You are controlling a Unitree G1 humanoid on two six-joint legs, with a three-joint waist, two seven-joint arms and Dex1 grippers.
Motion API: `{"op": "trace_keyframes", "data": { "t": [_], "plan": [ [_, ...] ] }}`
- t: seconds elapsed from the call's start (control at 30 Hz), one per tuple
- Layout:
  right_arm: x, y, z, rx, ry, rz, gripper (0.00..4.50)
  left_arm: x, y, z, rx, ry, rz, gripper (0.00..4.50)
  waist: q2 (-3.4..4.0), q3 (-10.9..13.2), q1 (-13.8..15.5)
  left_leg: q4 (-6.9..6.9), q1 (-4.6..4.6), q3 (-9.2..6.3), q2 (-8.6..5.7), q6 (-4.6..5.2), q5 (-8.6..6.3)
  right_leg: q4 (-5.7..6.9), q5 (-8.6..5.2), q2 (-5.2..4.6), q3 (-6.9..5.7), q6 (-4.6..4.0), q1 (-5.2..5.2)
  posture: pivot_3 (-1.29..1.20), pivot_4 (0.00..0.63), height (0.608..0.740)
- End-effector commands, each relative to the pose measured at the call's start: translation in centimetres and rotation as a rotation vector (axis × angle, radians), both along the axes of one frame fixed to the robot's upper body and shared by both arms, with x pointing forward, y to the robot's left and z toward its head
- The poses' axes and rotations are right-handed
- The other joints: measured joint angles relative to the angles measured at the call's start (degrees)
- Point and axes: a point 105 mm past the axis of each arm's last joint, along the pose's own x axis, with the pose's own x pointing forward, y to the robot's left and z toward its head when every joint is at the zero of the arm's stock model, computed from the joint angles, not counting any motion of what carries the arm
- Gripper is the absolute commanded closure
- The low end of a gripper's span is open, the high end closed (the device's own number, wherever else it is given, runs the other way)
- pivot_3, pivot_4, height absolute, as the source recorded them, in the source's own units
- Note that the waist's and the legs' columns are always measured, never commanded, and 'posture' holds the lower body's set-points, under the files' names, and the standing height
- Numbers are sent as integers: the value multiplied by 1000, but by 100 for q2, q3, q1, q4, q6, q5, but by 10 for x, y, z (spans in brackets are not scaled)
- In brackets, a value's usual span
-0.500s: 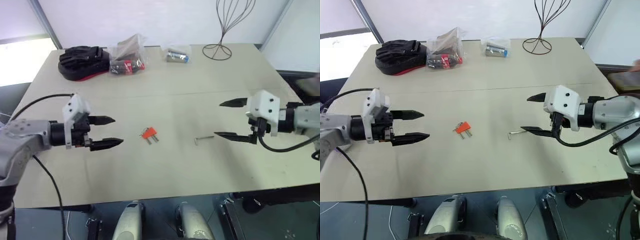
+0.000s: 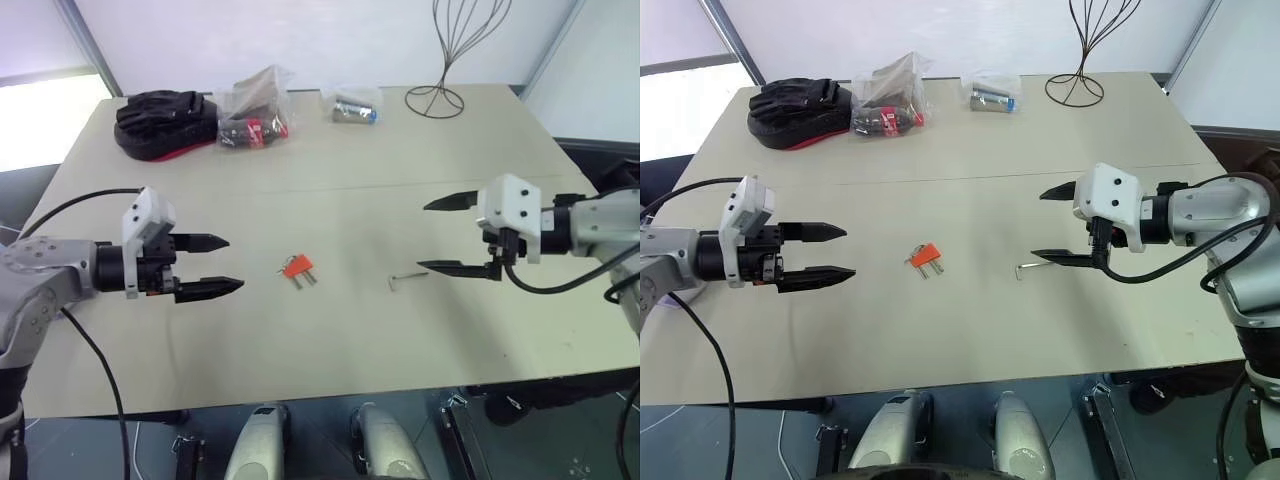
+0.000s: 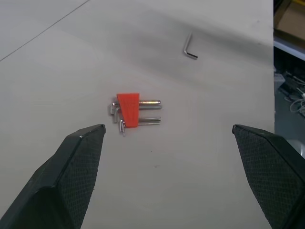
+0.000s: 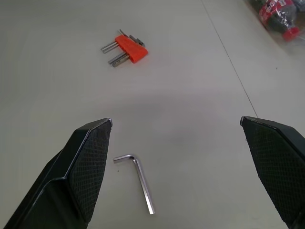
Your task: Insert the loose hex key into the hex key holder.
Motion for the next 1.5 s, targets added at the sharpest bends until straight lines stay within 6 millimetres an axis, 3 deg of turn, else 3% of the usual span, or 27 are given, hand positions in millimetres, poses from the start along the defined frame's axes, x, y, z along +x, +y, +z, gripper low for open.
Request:
{"op": "trace_keyframes", "data": {
  "t": [0.03,0.3,0.53,0.63,0.8,1.03,1.33,1.5],
  "plan": [
    [0,3,10,0,-53,22,0,-3,-1,8,7,-47,-6,30,0,0,-1,0,0,0,0,0,0,0,0,0,0,0,0,0,150,740],
    [2,3,6,-11,-58,23,0,-4,0,6,17,-48,0,30,0,0,2,1,1,2,0,0,0,4,1,1,0,1,-1,0,150,740],
    [13,21,1,69,-118,29,0,-1,4,0,1,-56,52,30,0,0,-13,2,2,2,1,0,1,10,3,4,1,6,-1,0,150,740],
    [37,49,-20,144,-201,-7,0,-4,3,-13,-10,-34,80,30,-10,-6,-63,-1,8,3,5,0,1,12,5,7,3,8,0,0,150,740],
    [60,90,-59,201,-183,-15,0,-10,1,-17,-8,-32,104,30,-13,-2,-17,-1,6,3,4,-8,5,39,6,10,2,9,-14,0,150,740],
    [83,109,-84,152,-205,-9,0,-18,7,-14,17,-36,137,30,-13,-2,-10,4,4,0,-5,-14,8,41,6,1,0,8,-11,0,150,740],
    [76,126,-110,127,-129,62,0,-24,11,-14,31,-45,174,30,-13,-2,-40,-8,11,-6,-2,-14,8,43,7,5,-1,10,-12,0,150,740],
    [68,139,-113,156,-97,91,0,-25,13,-14,36,-49,186,30,-14,-3,-41,-10,20,-7,-1,-15,9,49,7,6,-1,9,-8,0,150,740]
  ]
}}
